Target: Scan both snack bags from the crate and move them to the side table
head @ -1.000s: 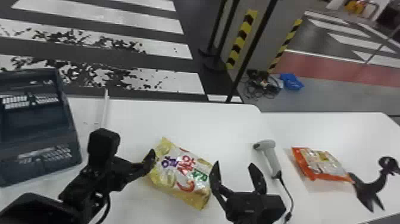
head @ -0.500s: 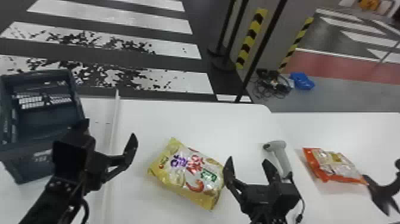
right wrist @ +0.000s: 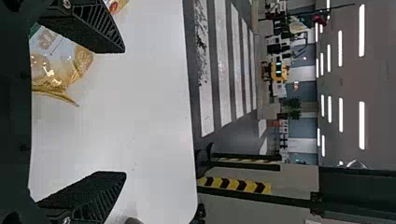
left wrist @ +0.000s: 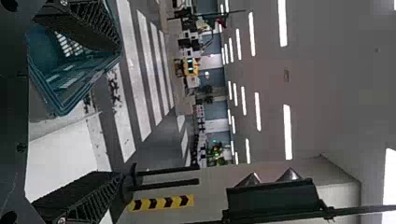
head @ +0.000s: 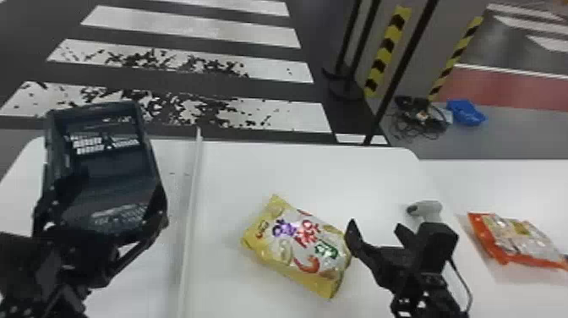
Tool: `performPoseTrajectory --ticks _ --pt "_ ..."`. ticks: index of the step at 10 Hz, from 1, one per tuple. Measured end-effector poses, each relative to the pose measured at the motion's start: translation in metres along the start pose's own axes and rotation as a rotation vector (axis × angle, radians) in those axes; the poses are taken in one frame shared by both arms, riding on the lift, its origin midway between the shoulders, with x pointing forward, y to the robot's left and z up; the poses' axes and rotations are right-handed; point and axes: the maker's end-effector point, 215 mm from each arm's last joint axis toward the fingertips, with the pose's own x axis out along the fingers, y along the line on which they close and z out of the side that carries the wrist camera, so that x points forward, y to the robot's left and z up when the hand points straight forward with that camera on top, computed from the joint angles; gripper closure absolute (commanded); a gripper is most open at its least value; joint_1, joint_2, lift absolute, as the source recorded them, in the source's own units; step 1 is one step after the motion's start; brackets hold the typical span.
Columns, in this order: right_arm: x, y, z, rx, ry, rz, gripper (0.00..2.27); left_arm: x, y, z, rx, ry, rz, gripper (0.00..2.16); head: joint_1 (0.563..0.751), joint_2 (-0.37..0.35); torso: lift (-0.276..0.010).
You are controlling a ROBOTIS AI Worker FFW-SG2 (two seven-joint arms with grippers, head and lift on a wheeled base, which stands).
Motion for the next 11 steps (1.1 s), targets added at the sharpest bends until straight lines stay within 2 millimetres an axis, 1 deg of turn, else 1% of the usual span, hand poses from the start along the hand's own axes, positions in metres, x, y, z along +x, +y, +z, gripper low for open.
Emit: performPoseTrajectory --ticks 1,3,4,6,8,9,11 --pt "0.006 0.002 -0.003 0.029 0.059 0.035 0.05 -0.01 0.011 0.003 -0.021 -0.021 0.012 0.06 0.695 -0.174 -0.099" --pt "0.014 -0.001 -0.008 0.127 0.168 0.095 0.05 -0.027 0.026 0.003 -0.052 -0.039 0.021 0.06 0.695 -0.153 -0.099" --pt "0.015 -0.006 -0.01 0.172 0.209 0.113 0.05 -0.033 0.031 0.002 -0.06 -0.039 0.025 0.06 0.695 -0.149 -0.099" --pt "0.012 -0.012 -0.025 0.308 0.321 0.175 0.05 -0.045 0.035 -0.009 -0.073 -0.028 0.014 0.06 0.695 -0.15 -0.099" --pt "0.009 0.0 -0.04 0.462 0.426 0.273 0.05 -0.056 0.038 -0.022 -0.089 -0.016 0.014 0.07 0.695 -0.127 -0.099" --pt "0.008 0.008 -0.044 0.51 0.463 0.313 0.05 -0.058 0.037 -0.027 -0.095 -0.012 0.011 0.07 0.695 -0.12 -0.099" --pt "0.006 0.03 -0.044 0.611 0.52 0.414 0.05 -0.061 0.037 -0.035 -0.108 -0.002 0.01 0.07 0.695 -0.087 -0.099"
